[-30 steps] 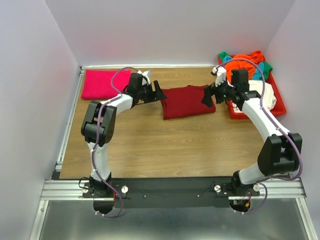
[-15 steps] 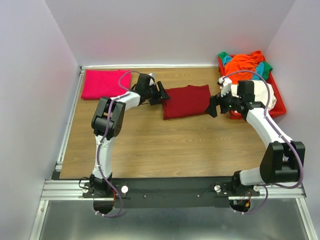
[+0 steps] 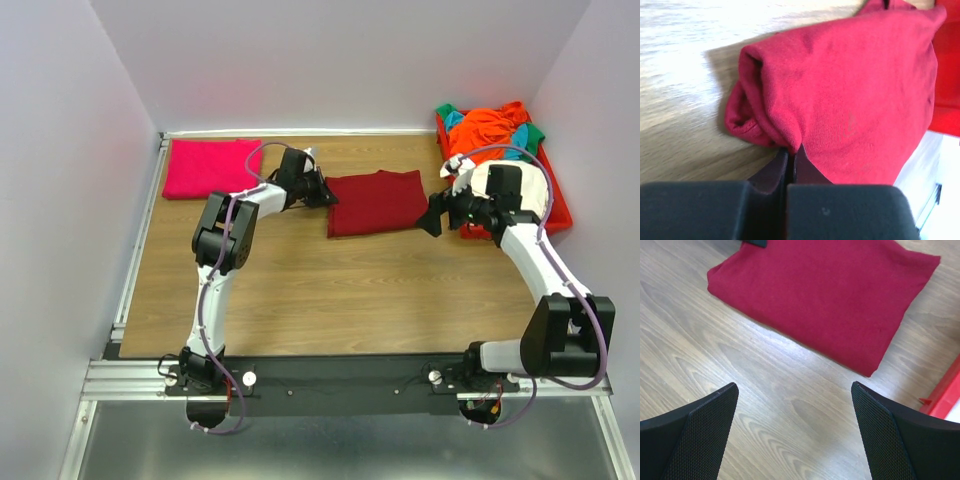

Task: Fold and stack the t-shirts
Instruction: Neatly place the folded tshirt to the corner

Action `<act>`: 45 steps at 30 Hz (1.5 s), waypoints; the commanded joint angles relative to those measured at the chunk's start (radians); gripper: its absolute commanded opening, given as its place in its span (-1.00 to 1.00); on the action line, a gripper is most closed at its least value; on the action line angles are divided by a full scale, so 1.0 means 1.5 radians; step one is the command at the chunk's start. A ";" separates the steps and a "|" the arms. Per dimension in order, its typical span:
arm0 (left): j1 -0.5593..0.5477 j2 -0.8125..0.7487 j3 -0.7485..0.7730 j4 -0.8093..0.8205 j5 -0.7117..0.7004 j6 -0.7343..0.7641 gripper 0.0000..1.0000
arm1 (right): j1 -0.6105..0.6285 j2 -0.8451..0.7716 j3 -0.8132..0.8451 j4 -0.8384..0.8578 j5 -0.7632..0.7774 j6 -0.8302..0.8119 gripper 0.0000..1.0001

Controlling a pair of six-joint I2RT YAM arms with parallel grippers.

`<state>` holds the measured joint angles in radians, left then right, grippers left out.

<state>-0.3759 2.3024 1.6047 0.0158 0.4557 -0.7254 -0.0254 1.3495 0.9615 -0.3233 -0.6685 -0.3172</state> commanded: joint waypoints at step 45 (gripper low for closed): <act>0.283 -0.243 0.222 -0.318 0.173 0.556 -1.00 | -0.028 -0.013 -0.015 0.012 -0.070 -0.004 1.00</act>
<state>0.0452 1.9163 1.8652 -0.4461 0.6895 0.0982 -0.0608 1.3327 0.9539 -0.3149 -0.7509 -0.3222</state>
